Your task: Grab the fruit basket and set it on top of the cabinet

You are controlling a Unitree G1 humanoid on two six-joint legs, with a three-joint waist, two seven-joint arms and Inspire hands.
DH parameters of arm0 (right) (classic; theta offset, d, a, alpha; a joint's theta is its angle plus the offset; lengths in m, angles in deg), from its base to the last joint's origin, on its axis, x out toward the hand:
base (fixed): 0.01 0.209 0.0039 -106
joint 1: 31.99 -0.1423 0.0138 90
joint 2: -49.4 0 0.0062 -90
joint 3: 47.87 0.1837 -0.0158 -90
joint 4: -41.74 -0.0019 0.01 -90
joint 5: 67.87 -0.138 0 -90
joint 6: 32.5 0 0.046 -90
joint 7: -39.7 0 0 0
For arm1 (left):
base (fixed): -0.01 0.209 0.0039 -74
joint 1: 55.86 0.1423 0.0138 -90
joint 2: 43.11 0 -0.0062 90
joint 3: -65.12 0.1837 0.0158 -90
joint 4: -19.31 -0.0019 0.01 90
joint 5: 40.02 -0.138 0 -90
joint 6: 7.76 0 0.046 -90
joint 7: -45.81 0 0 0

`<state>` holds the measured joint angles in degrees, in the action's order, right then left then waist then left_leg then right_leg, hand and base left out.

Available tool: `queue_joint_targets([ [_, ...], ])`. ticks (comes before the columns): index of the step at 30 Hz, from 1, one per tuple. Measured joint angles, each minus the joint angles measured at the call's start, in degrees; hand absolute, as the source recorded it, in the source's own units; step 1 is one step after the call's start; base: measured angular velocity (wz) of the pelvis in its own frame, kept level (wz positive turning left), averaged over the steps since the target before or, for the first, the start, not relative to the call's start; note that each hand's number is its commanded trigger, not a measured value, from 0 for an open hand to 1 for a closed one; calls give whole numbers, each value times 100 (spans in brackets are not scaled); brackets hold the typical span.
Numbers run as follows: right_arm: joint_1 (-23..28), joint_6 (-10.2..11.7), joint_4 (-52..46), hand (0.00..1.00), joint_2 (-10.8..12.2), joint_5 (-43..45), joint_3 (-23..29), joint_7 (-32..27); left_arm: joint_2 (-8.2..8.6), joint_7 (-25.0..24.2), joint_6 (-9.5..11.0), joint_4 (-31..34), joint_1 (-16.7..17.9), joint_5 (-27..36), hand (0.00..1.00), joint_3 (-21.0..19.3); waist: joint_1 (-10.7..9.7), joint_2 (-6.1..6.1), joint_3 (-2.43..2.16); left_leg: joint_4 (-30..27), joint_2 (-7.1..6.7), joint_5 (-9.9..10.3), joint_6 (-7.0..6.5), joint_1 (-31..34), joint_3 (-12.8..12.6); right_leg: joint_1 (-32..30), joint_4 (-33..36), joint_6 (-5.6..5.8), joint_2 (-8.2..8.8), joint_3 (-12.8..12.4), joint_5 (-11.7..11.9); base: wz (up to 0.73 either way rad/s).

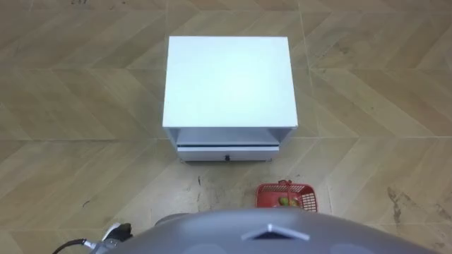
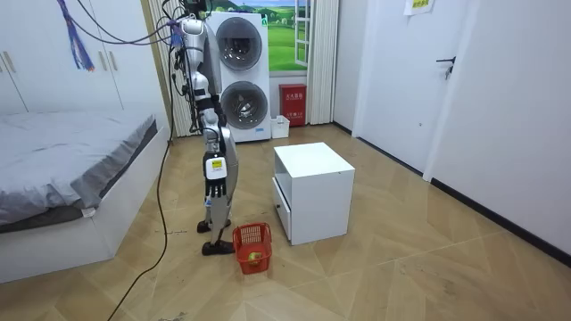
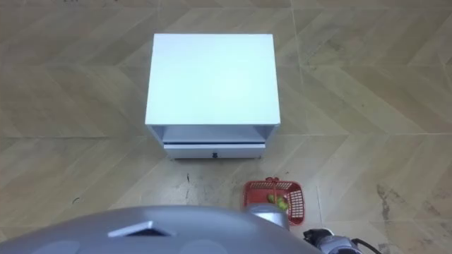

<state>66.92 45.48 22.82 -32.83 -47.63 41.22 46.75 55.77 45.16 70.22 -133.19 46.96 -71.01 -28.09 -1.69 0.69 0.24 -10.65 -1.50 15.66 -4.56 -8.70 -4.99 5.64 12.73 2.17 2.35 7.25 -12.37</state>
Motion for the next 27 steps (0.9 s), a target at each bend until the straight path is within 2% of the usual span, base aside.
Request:
queue_joint_targets([
  [27,7,67,-41,0,-2,60,5,-68,1,57,-6,2,-3,68,0,-15,37,38,-9,-8,1,0,0,-2,8,11,2,0,2,9,0,0],
])
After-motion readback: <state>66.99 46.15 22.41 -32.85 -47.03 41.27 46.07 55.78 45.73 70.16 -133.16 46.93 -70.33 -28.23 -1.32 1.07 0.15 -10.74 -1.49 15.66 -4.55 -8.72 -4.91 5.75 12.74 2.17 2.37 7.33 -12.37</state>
